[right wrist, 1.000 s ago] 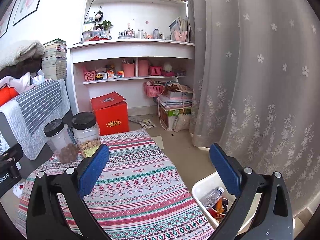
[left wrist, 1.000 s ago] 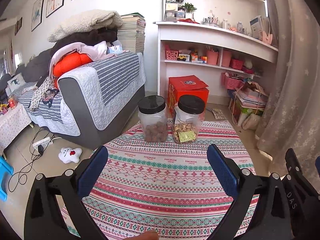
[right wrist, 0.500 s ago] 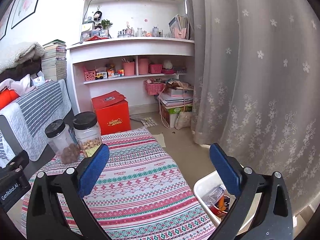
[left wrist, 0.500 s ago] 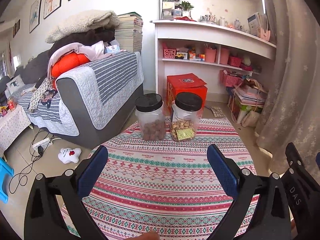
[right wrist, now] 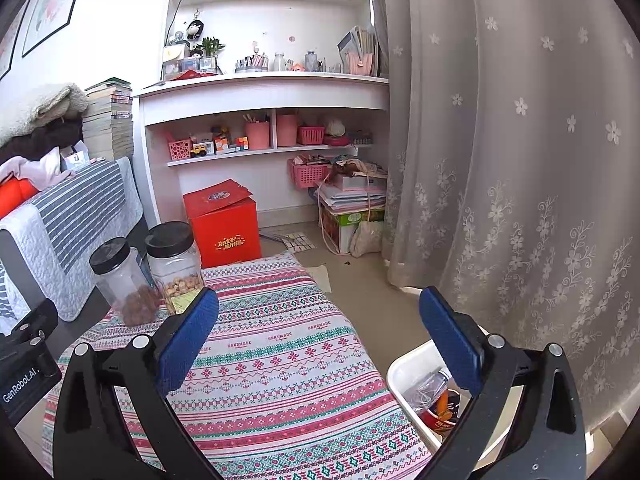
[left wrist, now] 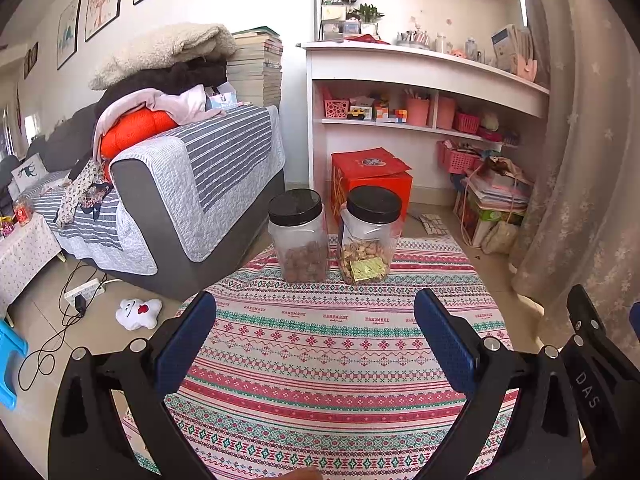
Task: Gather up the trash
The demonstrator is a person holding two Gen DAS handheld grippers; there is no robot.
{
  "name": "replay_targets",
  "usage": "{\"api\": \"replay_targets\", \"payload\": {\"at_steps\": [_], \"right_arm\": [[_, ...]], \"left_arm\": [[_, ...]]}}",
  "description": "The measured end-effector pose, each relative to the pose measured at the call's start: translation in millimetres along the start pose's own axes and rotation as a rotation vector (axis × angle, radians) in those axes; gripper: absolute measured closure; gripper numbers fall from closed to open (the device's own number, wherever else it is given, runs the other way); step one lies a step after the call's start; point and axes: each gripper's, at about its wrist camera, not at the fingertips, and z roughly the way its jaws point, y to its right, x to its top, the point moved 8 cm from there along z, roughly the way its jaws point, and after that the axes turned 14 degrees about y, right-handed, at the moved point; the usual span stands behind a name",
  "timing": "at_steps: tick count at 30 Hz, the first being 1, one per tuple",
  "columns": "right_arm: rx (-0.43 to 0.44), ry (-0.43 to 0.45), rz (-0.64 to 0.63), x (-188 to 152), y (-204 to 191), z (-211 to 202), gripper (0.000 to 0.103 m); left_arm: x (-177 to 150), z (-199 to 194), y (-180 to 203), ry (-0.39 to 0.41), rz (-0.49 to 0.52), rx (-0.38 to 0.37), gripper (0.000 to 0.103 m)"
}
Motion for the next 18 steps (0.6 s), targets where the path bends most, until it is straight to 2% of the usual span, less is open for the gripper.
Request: {"api": "replay_targets", "payload": {"at_steps": [18], "right_arm": [[0.0,-0.009,0.003,-4.3,2.6,1.5,0.007]], "left_arm": [[-1.9,1.5,3.1,0.007,-0.001,-0.015,0.007]]}}
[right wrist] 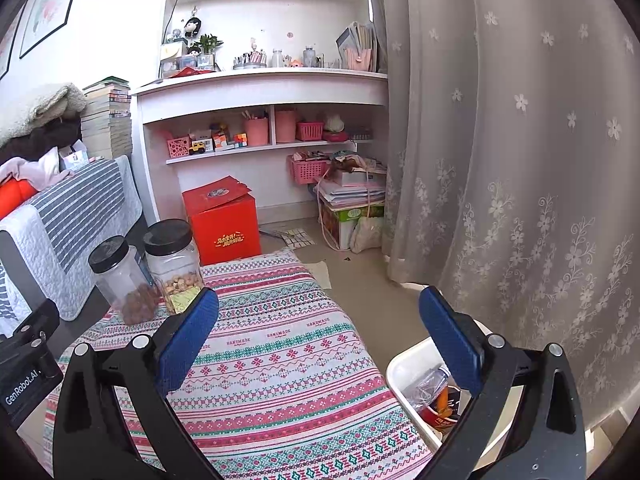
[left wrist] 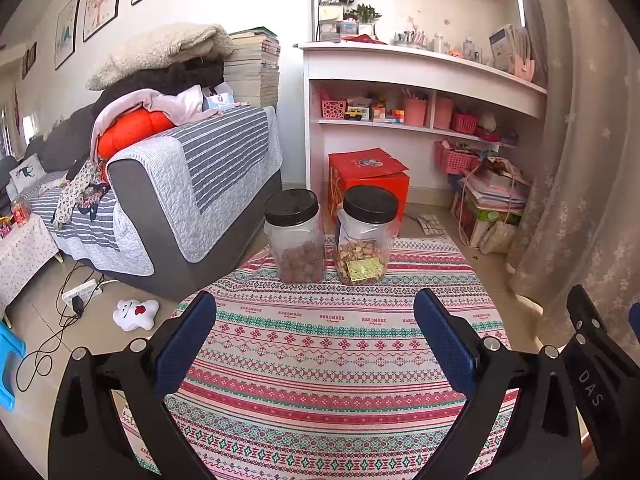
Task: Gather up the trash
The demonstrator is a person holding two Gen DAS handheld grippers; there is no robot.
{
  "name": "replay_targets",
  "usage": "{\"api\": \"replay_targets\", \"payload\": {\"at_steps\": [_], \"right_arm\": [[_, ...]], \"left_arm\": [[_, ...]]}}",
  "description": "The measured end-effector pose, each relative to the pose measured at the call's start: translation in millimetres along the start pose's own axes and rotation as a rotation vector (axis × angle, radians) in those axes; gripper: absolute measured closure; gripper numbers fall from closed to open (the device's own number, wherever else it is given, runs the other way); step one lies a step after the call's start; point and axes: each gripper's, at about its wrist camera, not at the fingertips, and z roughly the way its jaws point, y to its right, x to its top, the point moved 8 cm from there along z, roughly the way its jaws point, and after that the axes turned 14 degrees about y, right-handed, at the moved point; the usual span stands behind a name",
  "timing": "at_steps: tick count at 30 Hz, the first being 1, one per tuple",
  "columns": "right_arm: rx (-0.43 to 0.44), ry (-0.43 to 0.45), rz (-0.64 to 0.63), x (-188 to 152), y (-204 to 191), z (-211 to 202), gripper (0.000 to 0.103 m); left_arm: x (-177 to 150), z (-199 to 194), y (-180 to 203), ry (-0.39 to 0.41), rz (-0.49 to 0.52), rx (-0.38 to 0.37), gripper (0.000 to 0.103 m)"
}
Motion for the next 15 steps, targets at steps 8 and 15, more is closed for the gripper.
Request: {"api": "replay_targets", "payload": {"at_steps": [8,15], "right_arm": [[0.0,-0.001,0.001,0.5,0.8,0.2,0.007],[-0.003,0.001,0.001,-1.1,2.9,0.1,0.007]], "left_arm": [[-0.3,-1.0,5.6,0.007,0.0,-0.026,0.008],[0.1,-1.1,8.6,-0.004,0.012,-0.017,0.008]]}}
